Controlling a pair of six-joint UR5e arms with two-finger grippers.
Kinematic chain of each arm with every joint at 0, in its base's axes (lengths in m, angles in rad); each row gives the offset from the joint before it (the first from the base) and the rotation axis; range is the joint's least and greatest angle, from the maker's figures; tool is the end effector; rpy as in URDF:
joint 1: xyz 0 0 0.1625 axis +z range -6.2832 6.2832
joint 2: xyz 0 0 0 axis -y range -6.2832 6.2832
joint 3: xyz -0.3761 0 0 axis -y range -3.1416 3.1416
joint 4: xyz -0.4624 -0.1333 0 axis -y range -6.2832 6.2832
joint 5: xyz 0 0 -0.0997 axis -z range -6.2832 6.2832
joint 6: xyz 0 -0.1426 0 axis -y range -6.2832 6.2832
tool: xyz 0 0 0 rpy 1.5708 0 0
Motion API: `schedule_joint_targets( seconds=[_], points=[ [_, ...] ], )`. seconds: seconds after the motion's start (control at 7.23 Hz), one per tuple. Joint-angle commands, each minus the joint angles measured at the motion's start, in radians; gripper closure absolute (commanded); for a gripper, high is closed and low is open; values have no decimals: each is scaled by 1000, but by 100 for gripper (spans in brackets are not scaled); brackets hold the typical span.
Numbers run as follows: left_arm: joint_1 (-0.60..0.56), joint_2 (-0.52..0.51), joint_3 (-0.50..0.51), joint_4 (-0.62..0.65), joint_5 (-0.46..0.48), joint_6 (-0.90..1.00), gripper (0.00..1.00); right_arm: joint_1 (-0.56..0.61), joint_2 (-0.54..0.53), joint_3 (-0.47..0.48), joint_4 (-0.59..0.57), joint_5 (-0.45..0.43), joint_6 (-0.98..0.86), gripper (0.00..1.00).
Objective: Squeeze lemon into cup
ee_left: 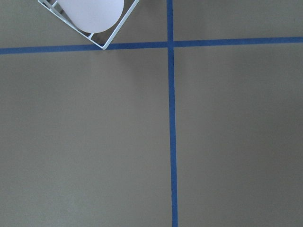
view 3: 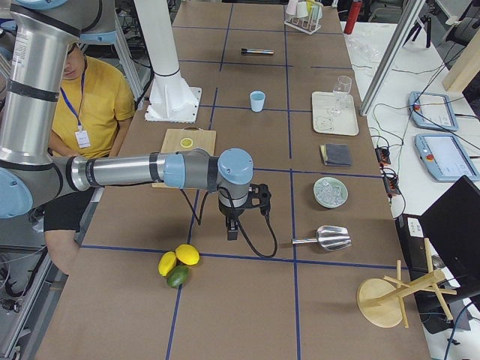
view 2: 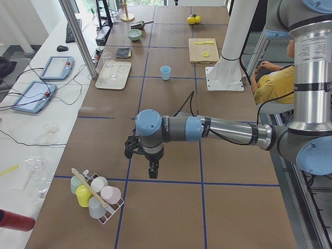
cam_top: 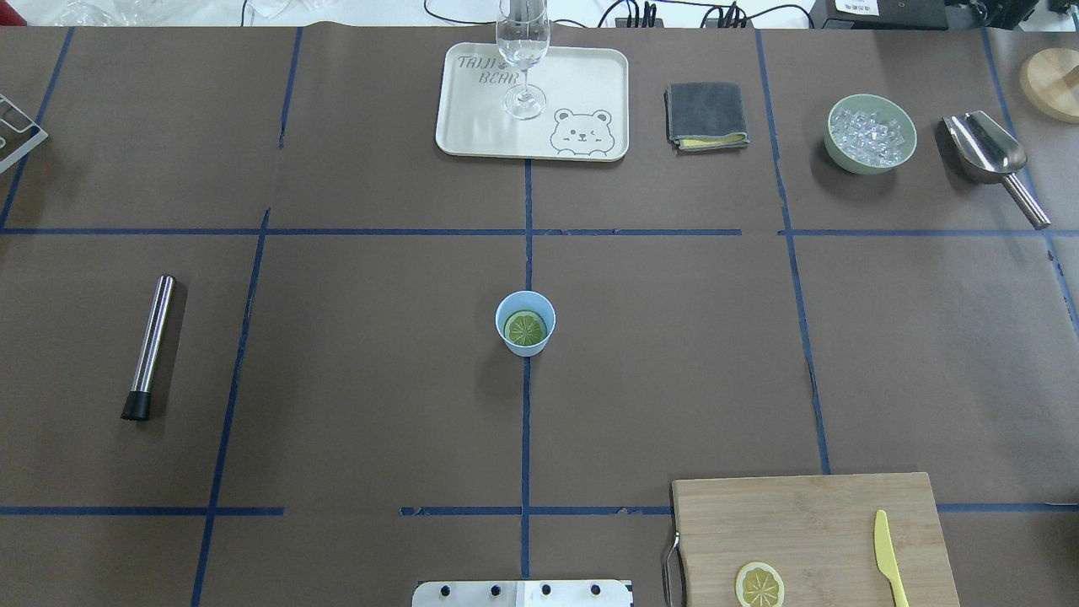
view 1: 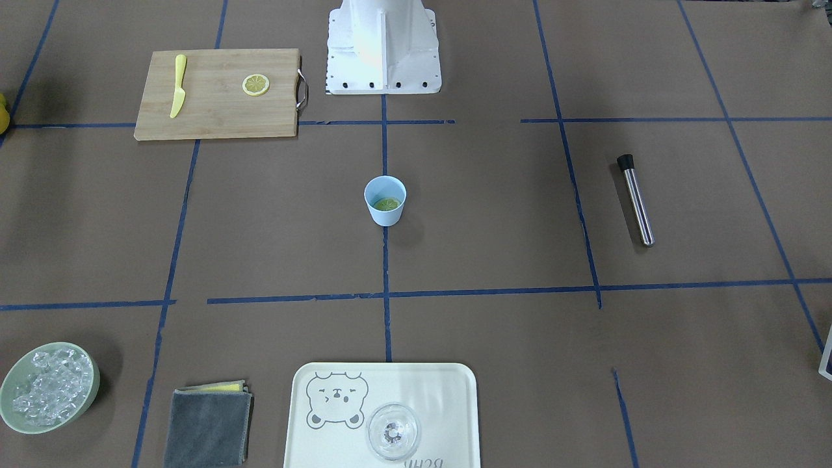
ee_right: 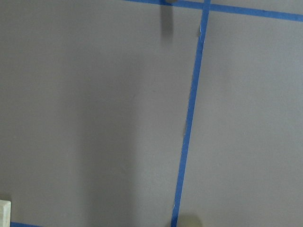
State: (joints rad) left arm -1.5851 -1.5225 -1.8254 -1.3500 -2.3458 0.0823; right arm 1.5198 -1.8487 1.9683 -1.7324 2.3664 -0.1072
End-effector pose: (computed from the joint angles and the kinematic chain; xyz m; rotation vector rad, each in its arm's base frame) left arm -0.0411 -0.5321 0.5468 0.0237 0.7749 0.0589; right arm 0.0084 -0.4524 0.5729 -0.0174 -0.7969 -0.1330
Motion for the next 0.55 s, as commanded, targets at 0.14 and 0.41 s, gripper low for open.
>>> schedule_joint_targets(
  seconds=[0.14,0.41],
  points=[
    [1,24,32,-32,6,95,0,10,5,-3,-10,-1,-9,0],
    [-1,27,57,-32,-3,140,0,11,5,-18,-7,1,-9,0]
  ],
)
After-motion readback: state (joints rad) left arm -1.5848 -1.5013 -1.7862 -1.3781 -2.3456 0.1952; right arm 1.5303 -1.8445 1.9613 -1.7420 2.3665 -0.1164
